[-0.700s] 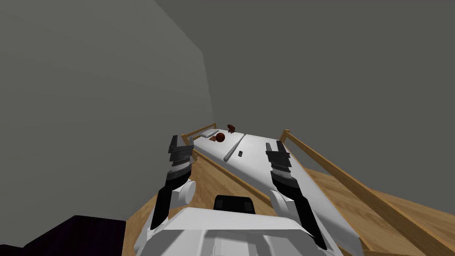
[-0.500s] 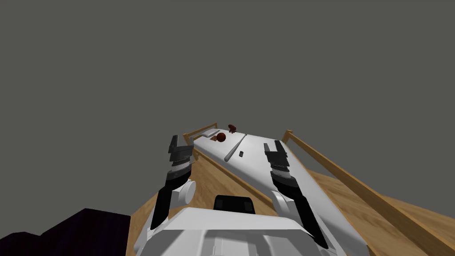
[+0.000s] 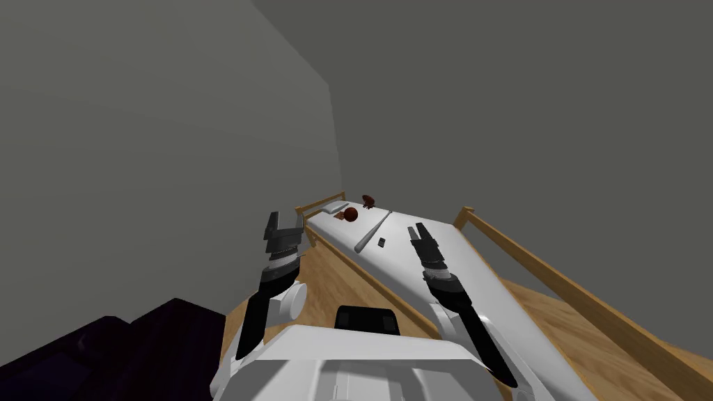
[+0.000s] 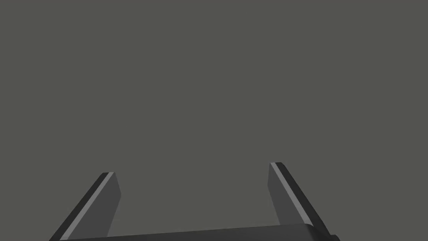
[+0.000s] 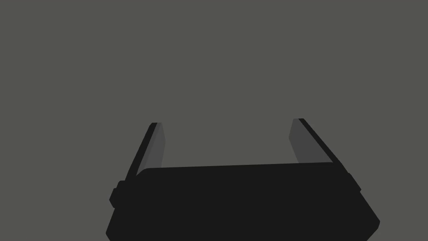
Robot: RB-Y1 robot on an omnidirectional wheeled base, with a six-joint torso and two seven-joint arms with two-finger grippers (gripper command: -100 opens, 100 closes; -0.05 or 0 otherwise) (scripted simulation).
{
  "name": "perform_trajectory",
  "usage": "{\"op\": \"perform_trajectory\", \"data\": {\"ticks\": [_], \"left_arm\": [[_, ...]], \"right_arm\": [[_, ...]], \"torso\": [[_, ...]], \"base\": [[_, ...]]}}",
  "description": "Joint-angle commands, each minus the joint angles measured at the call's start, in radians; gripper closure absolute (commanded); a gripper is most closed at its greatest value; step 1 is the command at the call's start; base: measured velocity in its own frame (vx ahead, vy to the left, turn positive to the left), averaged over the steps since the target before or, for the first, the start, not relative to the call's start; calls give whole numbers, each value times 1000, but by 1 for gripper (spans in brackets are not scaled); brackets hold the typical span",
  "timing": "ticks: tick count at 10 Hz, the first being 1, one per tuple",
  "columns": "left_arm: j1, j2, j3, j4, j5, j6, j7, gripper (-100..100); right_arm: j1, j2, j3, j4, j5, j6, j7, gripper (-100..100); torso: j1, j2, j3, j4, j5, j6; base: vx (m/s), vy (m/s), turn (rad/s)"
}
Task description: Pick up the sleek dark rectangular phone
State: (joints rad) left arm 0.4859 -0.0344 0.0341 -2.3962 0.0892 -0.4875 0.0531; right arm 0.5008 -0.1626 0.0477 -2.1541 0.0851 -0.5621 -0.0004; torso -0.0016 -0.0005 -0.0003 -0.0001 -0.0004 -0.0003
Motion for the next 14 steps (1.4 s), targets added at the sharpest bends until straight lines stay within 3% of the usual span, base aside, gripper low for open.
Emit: {"op": "perform_trajectory", "data": {"ticks": [1, 3, 5, 8, 9, 10, 11, 12, 13, 14], "left_arm": [[0, 0, 0, 0, 0, 0, 0, 0], [0, 0, 0, 0, 0, 0, 0, 0], [0, 0, 0, 0, 0, 0, 0, 0], [0, 0, 0, 0, 0, 0, 0, 0], [0, 0, 0, 0, 0, 0, 0, 0], [0, 0, 0, 0, 0, 0, 0, 0], [0, 0, 0, 0, 0, 0, 0, 0], [0, 0, 0, 0, 0, 0, 0, 0], [0, 0, 0, 0, 0, 0, 0, 0], [0, 0, 0, 0, 0, 0, 0, 0]], "right_arm": [[-13, -50, -1, 35, 50, -13, 28, -100], [-20, -88, 0, 57, 96, -21, 48, -100], [-35, -155, 3, 103, 163, -39, 94, -100], [-43, -191, 5, 128, 235, -49, 117, -100], [-51, -226, 7, 153, 274, -60, 142, -100], [-51, -226, 7, 153, 284, -60, 142, -100], [-60, -262, 10, 179, 324, -70, 167, -100], [-60, -262, 10, 179, 336, -70, 167, -100], [-68, -298, 13, 206, 374, -81, 192, -100], [-68, -298, 13, 206, 387, -81, 192, -100]], "torso": [[0, 0, 0, 0, 0, 0], [-1, 0, 0, 0, 0, 0], [-1, 0, 0, 0, 0, 0], [-1, 0, 0, 0, 0, 0], [0, 0, 0, 0, 0, 1], [-1, 0, 0, 0, 0, 0], [0, 0, 0, 0, 0, 1], [-1, 0, 0, 0, 0, 0], [0, 0, 0, 0, 0, 1], [0, 0, 0, 0, 0, 0]], "base": [[1, -29, 267], [-4, -37, 193], [-5, -30, 289], [-2, -30, 141], [-1, -27, 218], [-2, -26, 126], [-2, -26, 230], [-4, -27, 138], [-9, -26, 218], [-4, -27, 163]]}}
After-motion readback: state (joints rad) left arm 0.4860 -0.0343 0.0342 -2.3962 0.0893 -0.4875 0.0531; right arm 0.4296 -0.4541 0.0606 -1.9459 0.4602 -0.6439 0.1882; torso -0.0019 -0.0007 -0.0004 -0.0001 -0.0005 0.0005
